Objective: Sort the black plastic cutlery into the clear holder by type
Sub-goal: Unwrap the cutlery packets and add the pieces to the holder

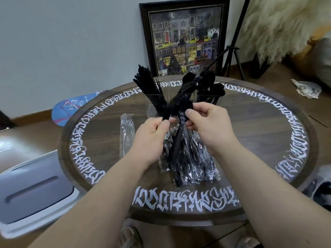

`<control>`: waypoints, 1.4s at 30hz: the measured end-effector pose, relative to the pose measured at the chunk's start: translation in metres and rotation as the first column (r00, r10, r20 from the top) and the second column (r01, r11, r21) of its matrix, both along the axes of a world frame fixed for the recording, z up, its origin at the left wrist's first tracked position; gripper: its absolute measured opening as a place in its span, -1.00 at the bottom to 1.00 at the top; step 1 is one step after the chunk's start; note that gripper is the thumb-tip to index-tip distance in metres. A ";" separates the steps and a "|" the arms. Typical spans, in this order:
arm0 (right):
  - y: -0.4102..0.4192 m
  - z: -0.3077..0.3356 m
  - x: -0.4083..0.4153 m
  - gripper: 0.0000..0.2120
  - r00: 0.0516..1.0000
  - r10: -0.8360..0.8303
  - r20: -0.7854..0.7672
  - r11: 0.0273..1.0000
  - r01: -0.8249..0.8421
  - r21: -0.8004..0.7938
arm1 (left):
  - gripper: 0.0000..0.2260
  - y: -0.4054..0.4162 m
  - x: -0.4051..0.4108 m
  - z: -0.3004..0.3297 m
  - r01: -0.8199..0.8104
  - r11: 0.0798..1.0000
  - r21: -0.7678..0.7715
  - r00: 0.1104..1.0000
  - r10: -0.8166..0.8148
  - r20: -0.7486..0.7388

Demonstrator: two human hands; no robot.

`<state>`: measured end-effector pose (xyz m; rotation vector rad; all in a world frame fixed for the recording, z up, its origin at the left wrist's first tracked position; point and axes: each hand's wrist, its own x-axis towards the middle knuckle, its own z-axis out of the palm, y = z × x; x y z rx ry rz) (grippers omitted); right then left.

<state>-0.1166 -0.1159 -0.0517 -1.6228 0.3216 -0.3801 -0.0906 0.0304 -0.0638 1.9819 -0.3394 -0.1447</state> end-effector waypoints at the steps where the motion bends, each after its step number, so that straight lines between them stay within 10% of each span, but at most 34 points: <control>1: -0.002 0.003 0.000 -0.92 0.999 -0.043 0.018 0.999 0.043 -0.006 | -0.78 0.001 0.001 0.005 -0.075 0.997 0.013 0.997 0.074 0.035; 11: -0.016 0.015 -0.004 -0.83 0.964 -0.239 0.114 0.970 0.233 0.065 | -0.89 0.021 0.080 0.075 -0.332 0.919 -0.211 0.899 0.376 0.223; 23: -0.013 0.013 0.004 -0.84 0.973 -0.195 0.125 0.981 0.193 0.033 | -0.79 0.008 0.111 0.038 -0.363 0.867 0.343 0.893 0.219 0.393; 29: -0.016 0.009 0.011 -0.86 0.976 -0.180 0.119 0.982 0.186 -0.036 | -0.66 0.002 0.106 0.037 -0.433 0.888 0.157 0.823 0.319 0.470; 35: -0.017 0.007 0.017 -0.81 0.982 -0.139 0.127 0.990 0.143 -0.021 | -0.92 -0.032 0.067 0.043 0.103 0.974 0.202 0.890 -0.181 0.418; 42: -0.025 0.007 0.017 -0.85 0.982 -0.141 0.125 0.988 0.147 -0.037 | -0.85 -0.048 0.061 0.042 0.222 0.973 0.068 0.930 -0.232 0.285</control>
